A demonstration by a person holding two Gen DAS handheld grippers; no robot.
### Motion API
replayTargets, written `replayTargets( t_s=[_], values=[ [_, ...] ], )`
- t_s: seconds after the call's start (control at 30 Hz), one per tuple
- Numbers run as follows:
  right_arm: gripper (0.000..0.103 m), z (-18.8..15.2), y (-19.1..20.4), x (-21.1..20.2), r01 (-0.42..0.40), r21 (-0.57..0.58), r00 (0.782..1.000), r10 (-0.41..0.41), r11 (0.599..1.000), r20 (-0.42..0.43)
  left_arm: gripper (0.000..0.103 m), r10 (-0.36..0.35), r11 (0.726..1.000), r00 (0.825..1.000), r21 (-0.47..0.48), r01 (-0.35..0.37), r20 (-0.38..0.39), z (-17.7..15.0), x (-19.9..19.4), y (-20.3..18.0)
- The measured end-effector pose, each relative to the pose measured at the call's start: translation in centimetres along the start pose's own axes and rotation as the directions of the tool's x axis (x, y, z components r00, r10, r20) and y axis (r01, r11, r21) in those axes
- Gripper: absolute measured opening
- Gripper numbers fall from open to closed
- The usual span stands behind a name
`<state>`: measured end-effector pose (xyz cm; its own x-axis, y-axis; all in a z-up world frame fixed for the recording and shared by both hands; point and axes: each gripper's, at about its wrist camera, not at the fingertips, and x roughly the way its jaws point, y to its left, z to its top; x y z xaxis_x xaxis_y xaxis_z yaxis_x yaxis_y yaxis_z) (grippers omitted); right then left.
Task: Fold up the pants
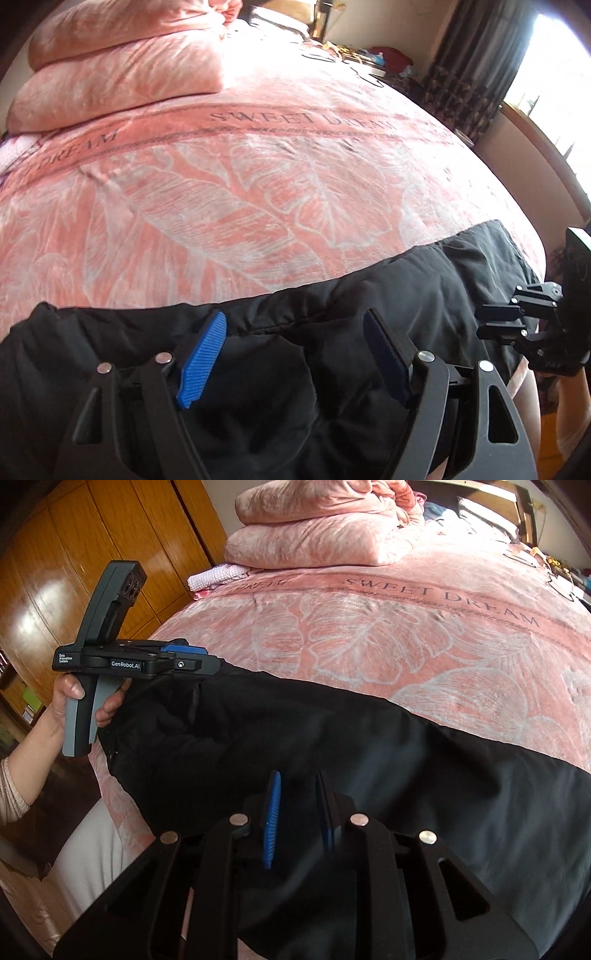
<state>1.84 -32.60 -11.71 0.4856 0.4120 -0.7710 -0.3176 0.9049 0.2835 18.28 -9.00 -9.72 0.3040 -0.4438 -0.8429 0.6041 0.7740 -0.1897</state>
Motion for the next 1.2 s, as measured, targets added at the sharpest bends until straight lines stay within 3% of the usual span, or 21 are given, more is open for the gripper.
replayTargets(
  t_s=[0.13, 0.23, 0.3, 0.4, 0.57, 0.7, 0.8, 0.9, 0.93, 0.97, 1.1, 1.2],
  values=[
    [0.021, -0.3, -0.2, -0.3, -0.021, 0.04, 1.0, 0.021, 0.999, 0.008, 0.075, -0.024, 0.994, 0.999, 0.104, 0.027, -0.021, 1.1, -0.6, 1.8],
    [0.021, -0.5, -0.3, -0.3, -0.009, 0.046, 1.0, 0.009, 0.999, 0.001, 0.062, -0.039, 0.997, 0.995, 0.061, 0.044, -0.089, 1.1, 0.4, 3.8],
    [0.023, -0.5, -0.3, -0.1, -0.011, 0.055, 1.0, 0.011, 0.998, 0.001, 0.061, -0.036, 0.999, 0.991, 0.023, 0.039, -0.131, 0.5, 1.2, 4.1],
    [0.027, -0.4, -0.1, 0.2, -0.012, 0.058, 1.0, 0.012, 0.998, 0.004, 0.062, -0.106, 0.994, 0.988, -0.015, 0.105, -0.113, -0.6, 1.1, 3.0],
    [0.03, 0.1, 0.4, 0.9, -0.025, 0.053, 1.0, 0.025, 0.998, -0.004, 0.063, -0.08, 0.995, 0.993, 0.047, 0.085, -0.085, -0.7, 1.5, 1.1],
    [0.03, 0.3, 0.7, 1.4, -0.018, 0.046, 1.0, 0.019, 0.999, -0.013, 0.066, -0.04, 0.996, 0.988, 0.071, 0.051, -0.151, -0.5, 3.5, 0.6],
    [0.034, 0.2, 0.4, 1.9, -0.01, 0.06, 1.0, 0.011, 0.998, -0.024, 0.061, -0.027, 0.996, 0.982, 0.08, 0.043, -0.186, -0.8, 4.5, 0.3],
    [0.033, 0.0, 0.1, 2.4, -0.015, 0.08, 0.999, 0.018, 0.997, -0.03, 0.049, 0.005, 0.997, 0.979, 0.074, 0.01, -0.205, -0.9, 4.8, 0.1],
    [0.033, 0.0, 0.0, 2.5, -0.015, 0.085, 0.999, 0.017, 0.996, -0.031, 0.03, -0.022, 0.998, 0.977, 0.045, 0.032, -0.21, -0.8, 4.8, 0.2],
    [0.033, 0.0, 0.0, 2.5, -0.015, 0.088, 0.999, 0.018, 0.996, -0.03, 0.023, -0.044, 0.999, 0.977, 0.003, 0.045, -0.21, -0.7, 4.7, 0.4],
    [0.035, 0.0, -0.4, 2.3, -0.009, 0.107, 1.0, 0.011, 0.994, -0.019, 0.007, 0.015, 1.0, 0.986, -0.01, -0.017, -0.166, -0.8, 3.7, -0.1],
    [0.037, 0.0, -0.8, 2.0, 0.003, 0.123, 1.0, -0.002, 0.992, -0.008, 0.004, 0.057, 0.998, 0.997, -0.009, -0.058, -0.048, -0.8, 1.6, -0.5]
  ],
)
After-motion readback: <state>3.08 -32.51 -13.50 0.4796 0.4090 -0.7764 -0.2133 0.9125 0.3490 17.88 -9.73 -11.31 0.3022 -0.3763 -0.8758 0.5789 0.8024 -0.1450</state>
